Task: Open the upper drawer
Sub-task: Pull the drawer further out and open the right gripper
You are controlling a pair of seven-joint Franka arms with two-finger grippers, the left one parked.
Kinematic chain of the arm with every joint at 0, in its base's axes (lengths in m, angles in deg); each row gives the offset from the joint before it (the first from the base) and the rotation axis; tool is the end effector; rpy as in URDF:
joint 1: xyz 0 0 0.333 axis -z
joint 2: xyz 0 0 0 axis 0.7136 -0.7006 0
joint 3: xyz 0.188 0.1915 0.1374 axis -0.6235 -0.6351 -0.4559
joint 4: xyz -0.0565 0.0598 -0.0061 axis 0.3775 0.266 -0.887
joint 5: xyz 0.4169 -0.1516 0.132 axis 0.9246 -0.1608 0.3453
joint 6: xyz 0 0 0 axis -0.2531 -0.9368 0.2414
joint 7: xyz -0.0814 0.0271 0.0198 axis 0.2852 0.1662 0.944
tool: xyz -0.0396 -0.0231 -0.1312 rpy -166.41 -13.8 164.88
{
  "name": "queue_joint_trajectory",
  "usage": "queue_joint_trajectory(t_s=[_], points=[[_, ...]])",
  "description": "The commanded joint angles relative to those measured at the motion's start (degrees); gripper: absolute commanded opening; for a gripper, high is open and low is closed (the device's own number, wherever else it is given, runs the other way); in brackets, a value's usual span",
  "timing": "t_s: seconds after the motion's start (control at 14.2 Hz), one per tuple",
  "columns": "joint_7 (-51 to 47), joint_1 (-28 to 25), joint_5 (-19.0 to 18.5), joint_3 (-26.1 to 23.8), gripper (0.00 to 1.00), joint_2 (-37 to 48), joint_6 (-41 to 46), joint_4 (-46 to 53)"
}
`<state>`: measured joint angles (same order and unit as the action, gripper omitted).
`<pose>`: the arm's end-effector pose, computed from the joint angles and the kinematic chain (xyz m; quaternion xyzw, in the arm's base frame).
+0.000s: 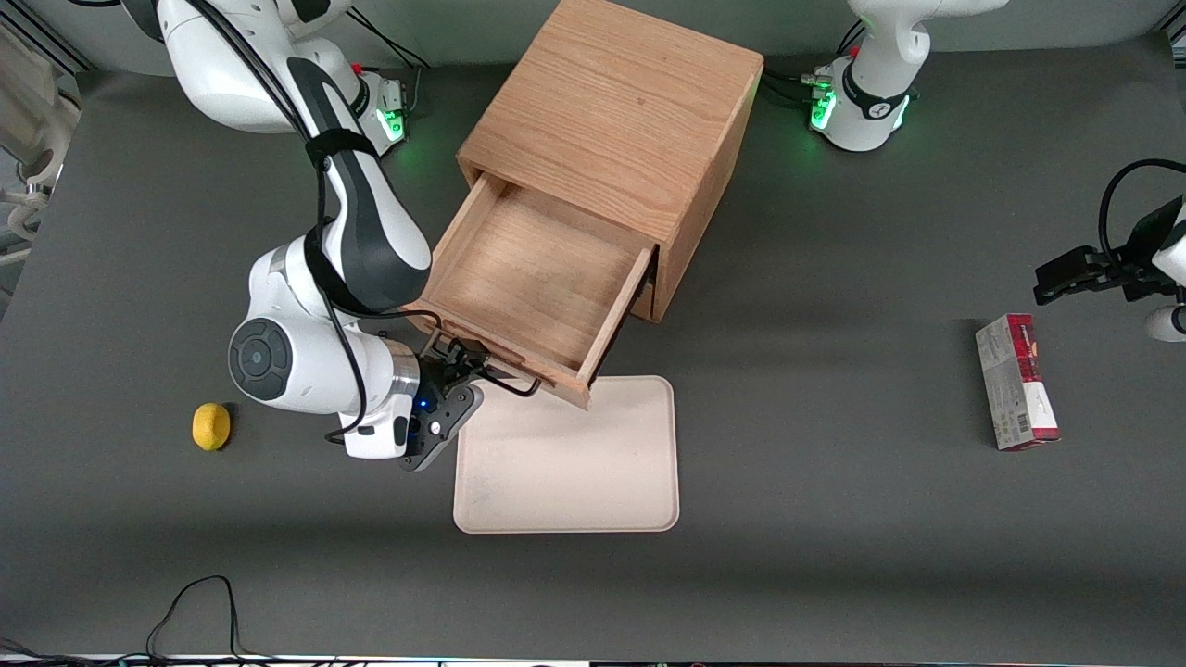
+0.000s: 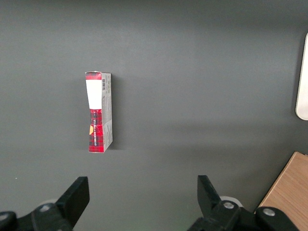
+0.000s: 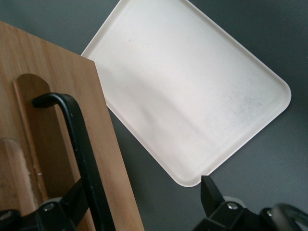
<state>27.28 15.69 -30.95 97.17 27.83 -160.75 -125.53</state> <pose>0.7142 0.3096 0.3224 -0.9196 -0.3620 0.0178 0.1514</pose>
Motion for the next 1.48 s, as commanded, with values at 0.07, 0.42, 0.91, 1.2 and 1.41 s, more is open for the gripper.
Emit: queue_joint_trajectory(t_s=[0.07, 0.42, 0.91, 1.2, 1.41], points=[[0.37, 0.92, 1.39, -0.59, 0.99, -1.34, 2.09, 3.35], [0.37, 0.83, 1.39, -0.59, 0.99, -1.25, 4.28, 4.75], [-0.07, 1.01, 0.86, -0.15, 0.99, -0.72, 10.69, 7.83], [-0.07, 2.49, 0.33, 0.29, 0.99, -0.55, 15.35, 10.47], [-0.07, 3.29, -1.32, 1.42, 0.99, 1.12, 16.94, 11.00]])
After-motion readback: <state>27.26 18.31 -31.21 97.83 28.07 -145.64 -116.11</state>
